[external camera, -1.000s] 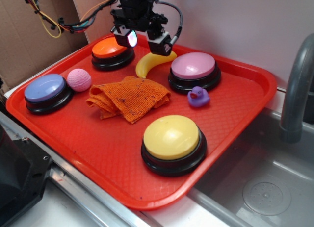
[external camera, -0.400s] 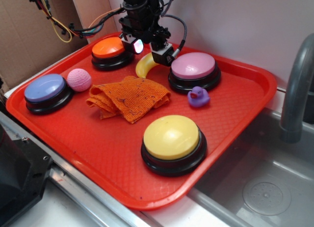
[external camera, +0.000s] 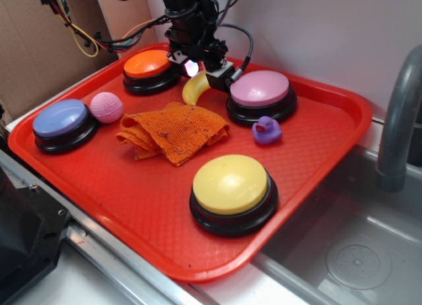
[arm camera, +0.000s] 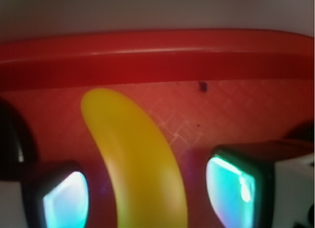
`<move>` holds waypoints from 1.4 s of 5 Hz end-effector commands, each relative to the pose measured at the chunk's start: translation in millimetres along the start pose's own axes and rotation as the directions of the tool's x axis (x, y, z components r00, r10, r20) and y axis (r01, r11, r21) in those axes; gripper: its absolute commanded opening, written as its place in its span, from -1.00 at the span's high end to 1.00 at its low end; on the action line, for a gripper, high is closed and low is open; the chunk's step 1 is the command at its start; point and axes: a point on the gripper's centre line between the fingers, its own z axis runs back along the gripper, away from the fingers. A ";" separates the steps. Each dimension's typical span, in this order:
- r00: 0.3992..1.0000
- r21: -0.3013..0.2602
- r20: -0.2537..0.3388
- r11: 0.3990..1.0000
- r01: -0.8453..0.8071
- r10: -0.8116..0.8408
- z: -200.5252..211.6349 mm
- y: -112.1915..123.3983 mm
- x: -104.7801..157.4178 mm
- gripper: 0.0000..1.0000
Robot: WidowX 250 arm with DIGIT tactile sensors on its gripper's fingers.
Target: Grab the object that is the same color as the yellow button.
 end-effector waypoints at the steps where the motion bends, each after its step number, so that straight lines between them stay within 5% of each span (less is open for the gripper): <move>1: 0.999 0.010 0.032 1.000 0.021 -0.022 2.9 10.7 9.4 0.98; 4: 0.999 -0.064 0.042 0.998 0.001 0.001 18.0 18.0 5.9 1.00; 6: 0.999 -0.042 0.033 0.999 -0.001 0.003 104.9 2.9 -15.2 1.00; 7: 0.998 -0.004 -0.057 1.000 -0.019 0.019 129.8 -6.1 -38.9 1.00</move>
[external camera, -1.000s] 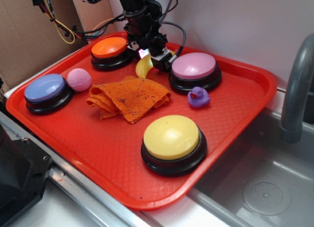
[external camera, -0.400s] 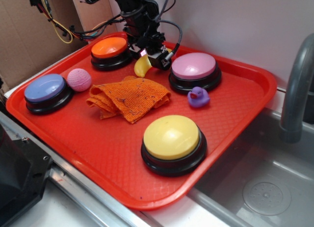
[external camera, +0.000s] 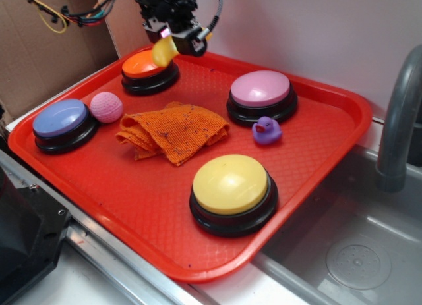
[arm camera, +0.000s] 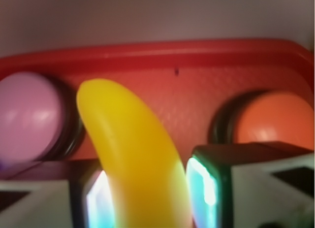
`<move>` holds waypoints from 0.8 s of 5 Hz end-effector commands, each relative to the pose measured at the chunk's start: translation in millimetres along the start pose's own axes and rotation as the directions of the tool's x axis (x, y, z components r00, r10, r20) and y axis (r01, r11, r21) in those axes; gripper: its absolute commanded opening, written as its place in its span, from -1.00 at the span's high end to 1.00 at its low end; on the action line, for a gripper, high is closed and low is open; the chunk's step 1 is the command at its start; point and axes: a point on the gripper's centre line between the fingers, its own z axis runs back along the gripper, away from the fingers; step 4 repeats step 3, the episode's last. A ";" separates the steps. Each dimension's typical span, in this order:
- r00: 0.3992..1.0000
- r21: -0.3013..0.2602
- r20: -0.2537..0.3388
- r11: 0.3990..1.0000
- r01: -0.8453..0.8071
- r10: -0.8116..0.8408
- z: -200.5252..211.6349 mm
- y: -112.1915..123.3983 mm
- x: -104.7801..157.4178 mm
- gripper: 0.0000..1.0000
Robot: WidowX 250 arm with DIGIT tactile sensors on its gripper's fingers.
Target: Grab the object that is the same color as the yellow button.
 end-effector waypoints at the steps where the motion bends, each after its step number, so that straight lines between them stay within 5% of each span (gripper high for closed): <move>1: 0.996 0.013 -0.083 1.000 -0.024 0.025 52.5 -7.1 -40.5 1.00; 4: 0.989 0.044 -0.115 0.995 -0.088 0.093 47.8 -14.5 -62.1 1.00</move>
